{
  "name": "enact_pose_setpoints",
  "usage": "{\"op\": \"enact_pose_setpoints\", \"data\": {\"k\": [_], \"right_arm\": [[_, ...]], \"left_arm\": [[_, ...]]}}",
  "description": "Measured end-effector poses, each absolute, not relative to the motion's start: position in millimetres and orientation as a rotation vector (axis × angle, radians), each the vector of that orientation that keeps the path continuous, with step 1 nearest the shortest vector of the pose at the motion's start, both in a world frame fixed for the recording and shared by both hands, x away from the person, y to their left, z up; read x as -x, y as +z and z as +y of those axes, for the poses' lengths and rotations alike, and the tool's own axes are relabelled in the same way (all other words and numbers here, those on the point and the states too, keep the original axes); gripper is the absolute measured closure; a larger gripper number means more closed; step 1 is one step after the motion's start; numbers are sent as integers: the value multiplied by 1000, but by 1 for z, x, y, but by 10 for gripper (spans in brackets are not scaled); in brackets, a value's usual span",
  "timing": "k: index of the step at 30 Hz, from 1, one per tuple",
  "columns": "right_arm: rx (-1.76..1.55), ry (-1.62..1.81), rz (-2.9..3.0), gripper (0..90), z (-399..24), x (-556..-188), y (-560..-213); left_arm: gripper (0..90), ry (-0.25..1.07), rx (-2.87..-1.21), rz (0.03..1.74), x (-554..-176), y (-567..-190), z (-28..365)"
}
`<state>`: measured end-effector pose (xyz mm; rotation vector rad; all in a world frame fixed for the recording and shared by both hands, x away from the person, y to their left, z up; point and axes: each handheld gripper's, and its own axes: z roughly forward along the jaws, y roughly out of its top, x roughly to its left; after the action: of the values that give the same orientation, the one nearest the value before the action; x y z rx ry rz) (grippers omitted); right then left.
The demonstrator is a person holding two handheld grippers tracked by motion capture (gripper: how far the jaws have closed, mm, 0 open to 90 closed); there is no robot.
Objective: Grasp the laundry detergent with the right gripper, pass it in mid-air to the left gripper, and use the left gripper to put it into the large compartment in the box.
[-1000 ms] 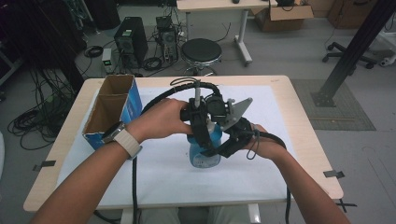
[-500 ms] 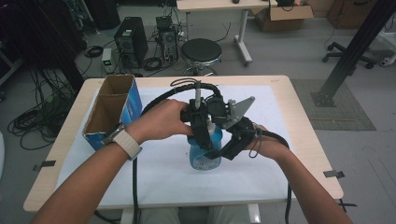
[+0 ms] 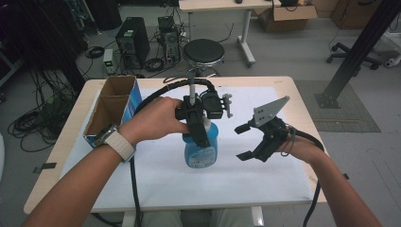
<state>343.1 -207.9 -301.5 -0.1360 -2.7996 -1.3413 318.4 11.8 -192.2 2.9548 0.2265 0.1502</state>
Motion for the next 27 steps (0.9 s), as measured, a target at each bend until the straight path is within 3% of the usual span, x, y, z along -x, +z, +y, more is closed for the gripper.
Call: {"op": "enact_pose_setpoints", "data": {"k": [13,27], "right_arm": [[325,-1158,-3015,81,-247,-353,-269],[452,-788,-3136,50,-262,-365,-253]], "left_arm": [[380,236,-2915,507,-330,-172,39],[380,284,-2840,794,-346,-145,60]]}}
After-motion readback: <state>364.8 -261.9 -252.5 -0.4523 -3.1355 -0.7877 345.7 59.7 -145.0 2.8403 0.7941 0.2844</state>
